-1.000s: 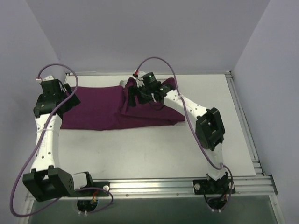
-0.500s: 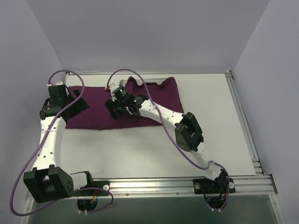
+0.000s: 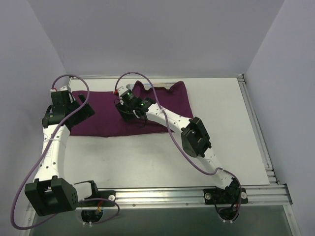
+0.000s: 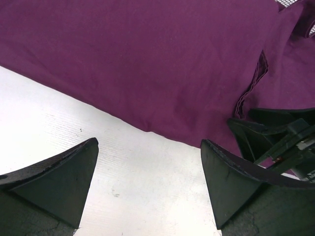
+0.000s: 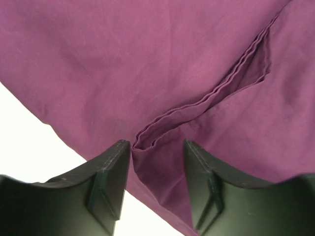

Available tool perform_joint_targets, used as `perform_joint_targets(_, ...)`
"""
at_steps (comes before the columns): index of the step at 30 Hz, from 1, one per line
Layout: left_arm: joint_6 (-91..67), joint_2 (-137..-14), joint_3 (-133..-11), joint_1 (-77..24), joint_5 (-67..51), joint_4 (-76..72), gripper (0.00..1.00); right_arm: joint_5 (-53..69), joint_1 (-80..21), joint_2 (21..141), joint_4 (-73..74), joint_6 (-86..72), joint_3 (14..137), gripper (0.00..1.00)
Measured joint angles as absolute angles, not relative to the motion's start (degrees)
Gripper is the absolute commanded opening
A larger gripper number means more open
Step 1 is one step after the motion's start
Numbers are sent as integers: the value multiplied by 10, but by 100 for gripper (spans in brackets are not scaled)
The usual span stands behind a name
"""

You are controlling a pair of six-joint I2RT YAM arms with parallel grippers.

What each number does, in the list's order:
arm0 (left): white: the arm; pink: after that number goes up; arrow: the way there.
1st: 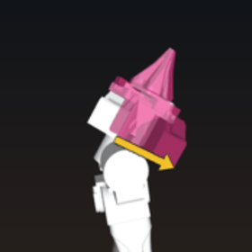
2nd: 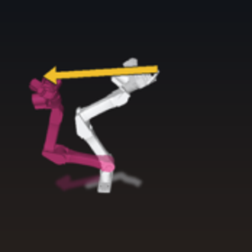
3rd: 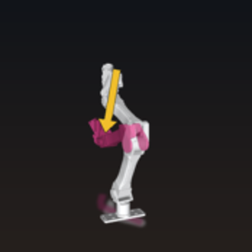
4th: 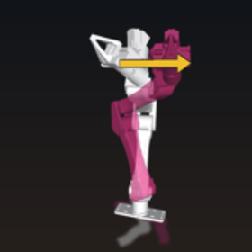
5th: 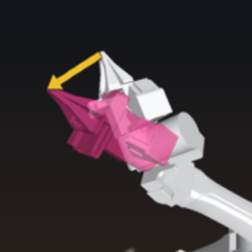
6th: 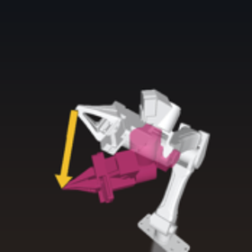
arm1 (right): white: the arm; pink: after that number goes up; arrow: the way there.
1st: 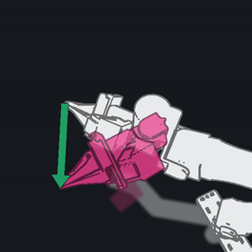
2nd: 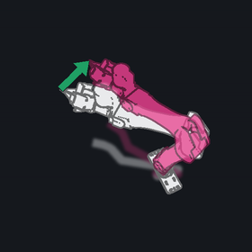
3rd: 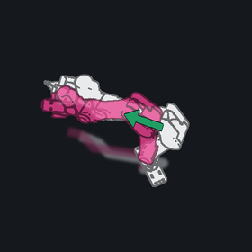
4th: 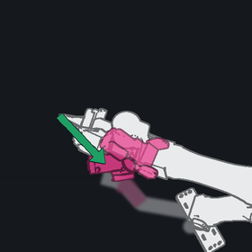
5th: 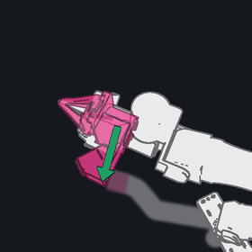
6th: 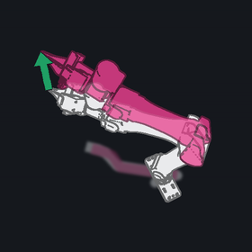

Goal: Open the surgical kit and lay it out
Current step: Open the surgical kit at the center of the board.

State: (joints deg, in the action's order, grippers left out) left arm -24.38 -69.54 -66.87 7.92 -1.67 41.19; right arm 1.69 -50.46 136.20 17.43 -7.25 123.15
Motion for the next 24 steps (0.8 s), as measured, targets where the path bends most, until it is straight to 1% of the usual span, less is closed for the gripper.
perform_joint_targets(1, -244, -695, -668, 79, -18, 411, 94, 17, -505, 1366, 176, -72, 1233, 32)
perform_joint_targets(3, -244, -695, -668, 79, -20, 409, 94, 16, -506, 1369, 178, -72, 1233, 26)
perform_joint_targets(4, -244, -695, -668, 79, -21, 408, 94, 15, -507, 1371, 179, -72, 1234, 17)
perform_joint_targets(7, -244, -695, -667, 79, -23, 405, 94, 3, -507, 1372, 178, -74, 1240, 9)
perform_joint_targets(12, -244, -695, -666, 79, -25, 401, 94, -13, -507, 1372, 173, -77, 1241, 8)
perform_joint_targets(16, -244, -695, -665, 79, -31, 400, 94, -20, -507, 1372, 170, -78, 1243, 20)
perform_joint_targets(18, -244, -695, -665, 79, -33, 400, 94, -22, -507, 1372, 170, -79, 1250, 20)
perform_joint_targets(20, -244, -695, -663, 79, -35, 399, 94, -22, -507, 1372, 170, -79, 1259, 15)
perform_joint_targets(21, -244, -695, -662, 79, -36, 399, 94, -22, -507, 1372, 169, -80, 1263, 9)
perform_joint_targets(22, -244, -695, -661, 79, -36, 398, 94, -22, -507, 1372, 169, -81, 1266, 0)
perform_joint_targets(24, -244, -695, -661, 79, -37, 398, 94, -21, -507, 1372, 169, -84, 1268, 0)
